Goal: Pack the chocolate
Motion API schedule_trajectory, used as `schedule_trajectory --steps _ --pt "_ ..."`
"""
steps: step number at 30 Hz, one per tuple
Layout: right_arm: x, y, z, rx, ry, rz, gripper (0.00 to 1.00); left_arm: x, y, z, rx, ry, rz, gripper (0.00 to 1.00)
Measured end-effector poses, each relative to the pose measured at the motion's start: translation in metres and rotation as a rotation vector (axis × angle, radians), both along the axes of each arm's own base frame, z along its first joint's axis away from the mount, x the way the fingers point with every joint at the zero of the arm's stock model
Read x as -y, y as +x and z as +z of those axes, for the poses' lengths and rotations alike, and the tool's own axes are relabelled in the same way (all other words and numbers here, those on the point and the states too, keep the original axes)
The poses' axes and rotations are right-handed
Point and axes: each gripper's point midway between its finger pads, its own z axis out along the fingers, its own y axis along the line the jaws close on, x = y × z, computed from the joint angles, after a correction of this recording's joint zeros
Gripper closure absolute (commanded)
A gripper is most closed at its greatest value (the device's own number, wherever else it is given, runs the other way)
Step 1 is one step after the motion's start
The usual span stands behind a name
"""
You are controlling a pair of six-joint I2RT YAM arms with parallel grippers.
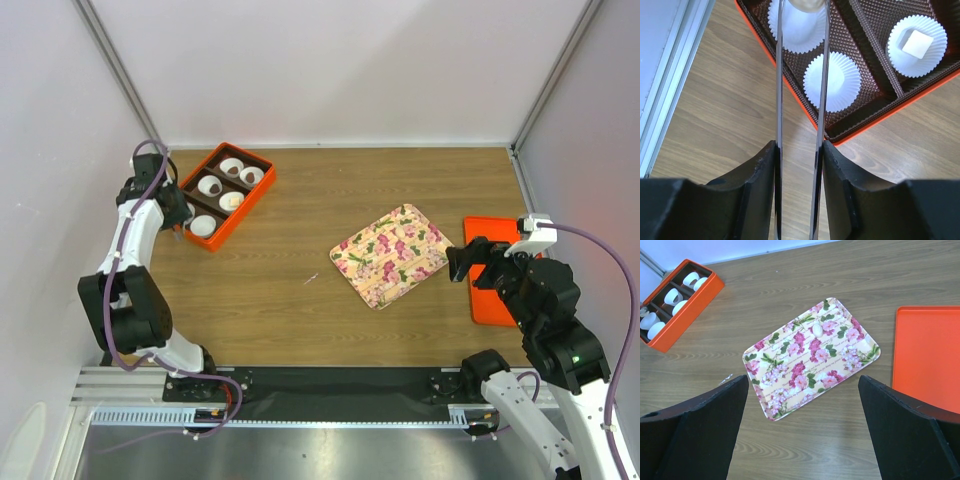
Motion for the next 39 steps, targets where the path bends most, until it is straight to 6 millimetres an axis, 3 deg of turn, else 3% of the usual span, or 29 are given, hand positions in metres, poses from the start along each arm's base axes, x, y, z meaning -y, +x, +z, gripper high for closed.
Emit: schedule_trajectory --steps 23,26,27,30,34,38,39 --pt "0.001 0.000 0.000 0.003 -0.002 -0.007 0.00 -0.003 0.000 -0.002 -0.009 0.015 0.011 0.53" --pt "0.001 0.000 0.000 0.002 -0.001 -0.007 0.00 0.003 -0.004 0.009 -0.005 0.009 -0.010 0.53" --pt "0.001 0.000 0.000 0.002 -0.001 -0.007 0.00 0.007 -0.004 0.022 0.015 0.008 -0.027 0.52" --pt "0.001 0.000 0.000 0.001 -0.002 -0.006 0.00 0.034 0.005 0.060 0.099 0.024 -0.114 0.52" --pt "0.002 -0.001 0.004 0.005 0.000 -0.007 0.00 0.119 0.010 0.122 0.262 0.031 -0.352 0.53" --pt "0.003 -0.004 0.011 0.018 0.005 -0.008 0.00 0.205 -0.014 0.144 0.328 -0.009 -0.592 0.52" --pt "0.003 -0.004 0.012 0.019 0.006 -0.008 0.00 0.218 -0.019 0.145 0.332 -0.015 -0.626 0.52"
